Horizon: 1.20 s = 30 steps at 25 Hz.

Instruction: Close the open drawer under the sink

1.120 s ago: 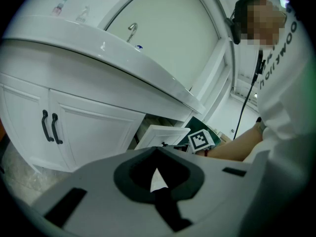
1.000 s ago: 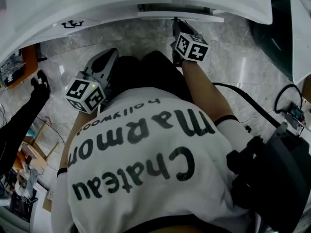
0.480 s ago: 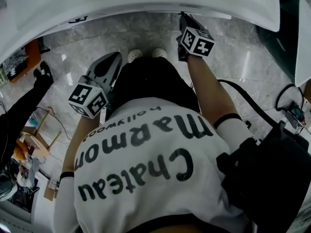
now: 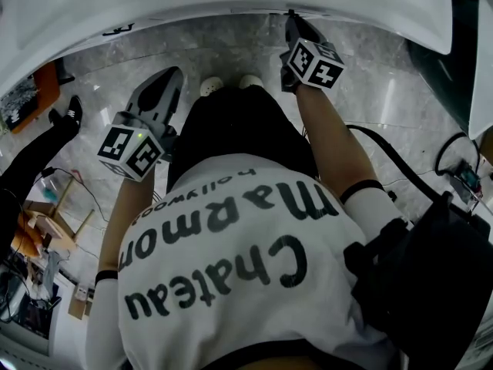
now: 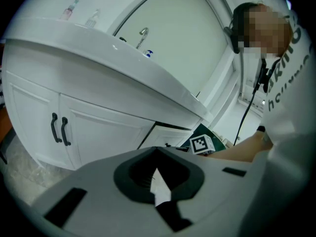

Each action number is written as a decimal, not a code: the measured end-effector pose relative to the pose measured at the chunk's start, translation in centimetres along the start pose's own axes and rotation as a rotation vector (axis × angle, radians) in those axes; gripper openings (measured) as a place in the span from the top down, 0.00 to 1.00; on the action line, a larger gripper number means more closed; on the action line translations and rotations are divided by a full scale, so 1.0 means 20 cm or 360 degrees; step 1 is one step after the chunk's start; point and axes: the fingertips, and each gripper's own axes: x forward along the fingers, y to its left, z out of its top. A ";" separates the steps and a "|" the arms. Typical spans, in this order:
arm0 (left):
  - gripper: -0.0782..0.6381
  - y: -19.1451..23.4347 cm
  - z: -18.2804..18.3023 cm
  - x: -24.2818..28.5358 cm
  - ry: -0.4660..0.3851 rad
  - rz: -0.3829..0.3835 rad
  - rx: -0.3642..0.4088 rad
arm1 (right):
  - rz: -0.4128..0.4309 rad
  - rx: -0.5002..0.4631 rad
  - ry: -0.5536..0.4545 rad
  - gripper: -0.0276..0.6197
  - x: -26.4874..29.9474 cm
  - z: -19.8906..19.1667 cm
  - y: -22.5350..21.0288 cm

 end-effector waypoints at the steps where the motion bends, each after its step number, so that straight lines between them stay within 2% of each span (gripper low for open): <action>1: 0.88 0.00 0.00 0.01 0.0001 -0.0006 0.0004 | -0.0001 0.0007 -0.0006 0.88 0.00 0.00 0.00; 14: 0.88 0.02 -0.01 0.06 0.0009 -0.0037 0.0033 | -0.0008 0.0038 -0.0070 0.88 0.03 0.03 0.00; 30: 0.88 -0.08 -0.06 0.08 0.0033 -0.0084 0.0051 | 0.0018 0.0094 -0.0146 0.88 0.01 0.06 -0.01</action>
